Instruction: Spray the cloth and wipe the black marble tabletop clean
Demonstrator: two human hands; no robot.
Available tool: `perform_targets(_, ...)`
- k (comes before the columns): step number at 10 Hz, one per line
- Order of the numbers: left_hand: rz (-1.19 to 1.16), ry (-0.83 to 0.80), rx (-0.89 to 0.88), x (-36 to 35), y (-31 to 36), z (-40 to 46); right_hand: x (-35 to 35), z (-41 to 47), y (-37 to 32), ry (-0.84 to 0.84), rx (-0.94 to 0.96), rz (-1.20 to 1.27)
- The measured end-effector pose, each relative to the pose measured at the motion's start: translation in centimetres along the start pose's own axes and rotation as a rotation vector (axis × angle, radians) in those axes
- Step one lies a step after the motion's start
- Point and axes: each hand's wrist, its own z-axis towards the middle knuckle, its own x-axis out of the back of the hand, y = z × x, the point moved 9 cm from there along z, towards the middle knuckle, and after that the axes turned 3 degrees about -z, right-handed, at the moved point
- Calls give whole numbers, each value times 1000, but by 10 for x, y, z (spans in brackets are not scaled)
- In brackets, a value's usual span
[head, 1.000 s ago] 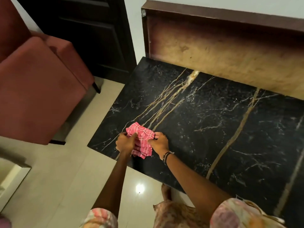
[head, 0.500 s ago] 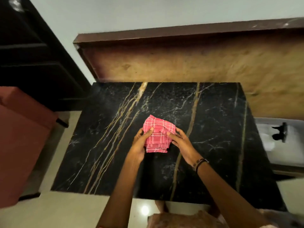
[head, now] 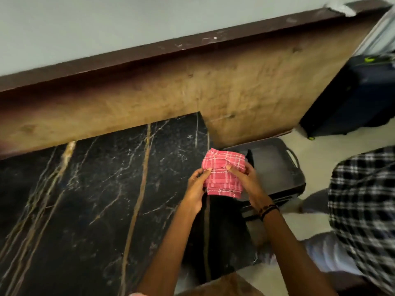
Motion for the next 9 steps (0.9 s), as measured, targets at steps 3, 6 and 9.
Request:
perform_targets(3,242,-33,46,-133,-56,54,192,73,-30,394,162,-434)
perform_targets(6,384,34,-22,-149,-97,97,203,203,100,-25,-159,-666)
perform_targets(9,346,35,-61,-131,-105,94,224,207,113,97,-130,-676)
